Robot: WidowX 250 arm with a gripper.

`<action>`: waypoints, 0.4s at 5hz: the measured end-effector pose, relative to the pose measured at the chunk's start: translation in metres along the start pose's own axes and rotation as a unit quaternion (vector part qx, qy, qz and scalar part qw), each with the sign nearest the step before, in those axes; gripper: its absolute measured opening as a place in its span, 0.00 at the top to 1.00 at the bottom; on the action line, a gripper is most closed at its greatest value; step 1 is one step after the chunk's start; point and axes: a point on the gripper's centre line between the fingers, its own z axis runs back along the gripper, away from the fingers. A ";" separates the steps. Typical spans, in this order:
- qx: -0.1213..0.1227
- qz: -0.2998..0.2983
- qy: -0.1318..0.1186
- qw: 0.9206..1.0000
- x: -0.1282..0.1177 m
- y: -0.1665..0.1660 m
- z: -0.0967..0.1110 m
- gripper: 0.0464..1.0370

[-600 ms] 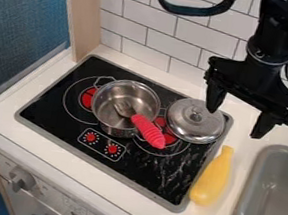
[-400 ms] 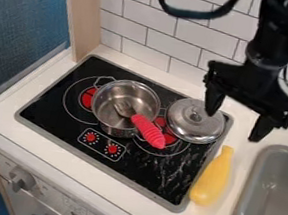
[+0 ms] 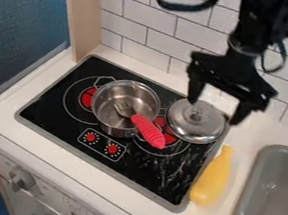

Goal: Move the silver to the left of burner

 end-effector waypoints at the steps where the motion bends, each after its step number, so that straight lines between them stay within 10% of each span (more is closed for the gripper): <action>1: -0.002 0.023 0.017 1.000 0.011 0.018 -0.015 0.04; 2: 0.008 0.020 0.030 0.999 0.021 0.024 -0.034 0.04</action>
